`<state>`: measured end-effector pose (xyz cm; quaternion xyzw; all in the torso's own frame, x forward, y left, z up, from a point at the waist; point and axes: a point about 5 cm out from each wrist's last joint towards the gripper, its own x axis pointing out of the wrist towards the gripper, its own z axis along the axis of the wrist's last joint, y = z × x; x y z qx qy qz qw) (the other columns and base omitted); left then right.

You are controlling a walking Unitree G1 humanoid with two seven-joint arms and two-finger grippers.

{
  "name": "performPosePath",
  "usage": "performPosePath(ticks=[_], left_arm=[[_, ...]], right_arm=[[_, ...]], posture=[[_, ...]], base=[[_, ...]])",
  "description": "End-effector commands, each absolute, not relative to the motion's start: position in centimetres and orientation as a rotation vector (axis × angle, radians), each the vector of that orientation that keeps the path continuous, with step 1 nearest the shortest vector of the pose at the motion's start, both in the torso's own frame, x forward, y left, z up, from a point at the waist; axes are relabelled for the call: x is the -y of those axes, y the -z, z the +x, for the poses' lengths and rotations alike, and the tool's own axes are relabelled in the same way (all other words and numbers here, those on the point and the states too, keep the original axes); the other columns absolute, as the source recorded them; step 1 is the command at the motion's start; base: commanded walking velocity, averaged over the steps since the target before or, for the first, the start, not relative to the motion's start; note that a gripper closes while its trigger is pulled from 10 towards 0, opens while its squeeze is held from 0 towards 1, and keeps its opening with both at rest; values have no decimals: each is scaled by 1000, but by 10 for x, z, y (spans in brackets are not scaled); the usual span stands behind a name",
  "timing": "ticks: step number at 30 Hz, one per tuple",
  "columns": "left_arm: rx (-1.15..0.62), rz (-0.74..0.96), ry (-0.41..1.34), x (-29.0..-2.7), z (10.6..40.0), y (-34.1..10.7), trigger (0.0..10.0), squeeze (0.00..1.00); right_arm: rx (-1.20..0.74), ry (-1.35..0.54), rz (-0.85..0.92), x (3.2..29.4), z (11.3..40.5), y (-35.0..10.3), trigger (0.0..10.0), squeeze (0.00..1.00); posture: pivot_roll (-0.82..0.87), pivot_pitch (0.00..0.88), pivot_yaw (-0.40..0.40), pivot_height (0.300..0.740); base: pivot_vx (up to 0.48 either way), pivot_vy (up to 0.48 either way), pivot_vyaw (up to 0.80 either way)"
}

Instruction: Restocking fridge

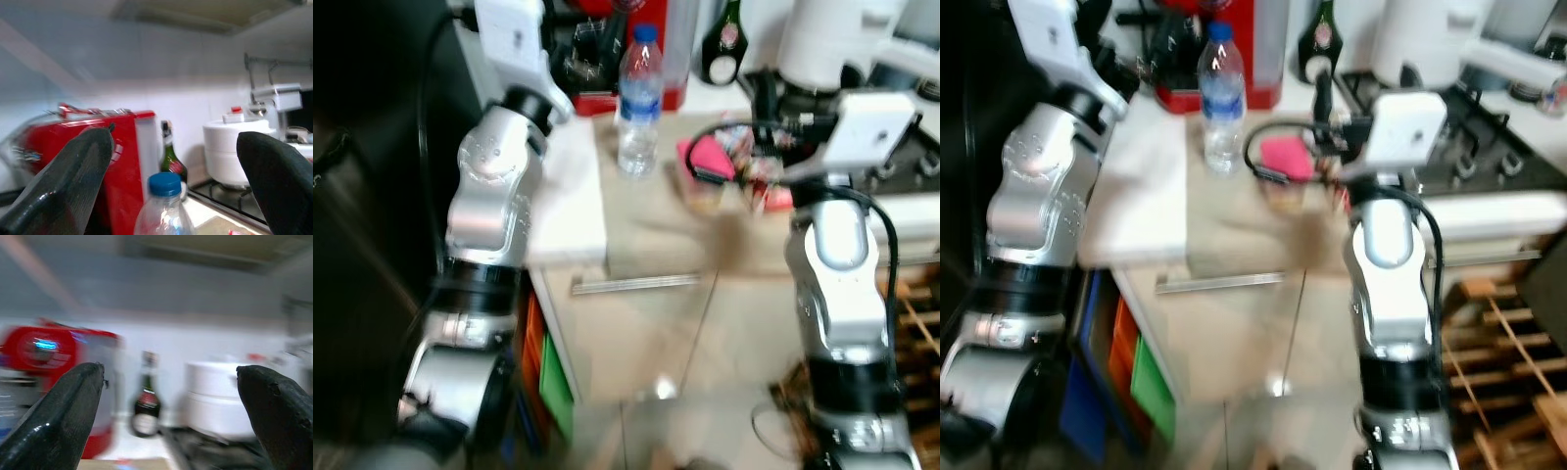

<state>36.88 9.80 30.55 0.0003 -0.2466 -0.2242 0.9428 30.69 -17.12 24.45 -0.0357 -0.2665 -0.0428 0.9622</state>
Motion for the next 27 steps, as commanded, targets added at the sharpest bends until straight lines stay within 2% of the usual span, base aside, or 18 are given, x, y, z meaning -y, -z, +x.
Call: performPosePath(ticks=[1, 5, 11, 19, 27], left_arm=[[490, 4, 444, -106, 377, -313, 10000, 0], [493, 27, 439, -108, 385, -320, 10000, 0], [400, -43, 547, -95, 402, -324, 10000, 0], [324, -80, 601, -79, 410, -310, 10000, 0], [275, -87, 582, -68, 413, -292, 10000, 0]], right_arm=[[560, 84, -70, 168, 302, -249, 10000, 0], [555, 96, -73, 168, 296, -247, 10000, 0], [523, 141, -41, 171, 288, -238, 10000, 0], [514, 151, -9, 173, 288, -241, 10000, 0], [511, 147, -20, 173, 286, -243, 10000, 0]], posture=[[-84, 0, 75, 740], [-102, 0, 98, 740], [-139, 0, 137, 740], [-154, 0, 142, 740], [-154, 0, 138, 740]], base=[[0, 0, 0], [0, 0, 0], [0, 0, 0], [0, 0, 0], [0, 0, 0]])
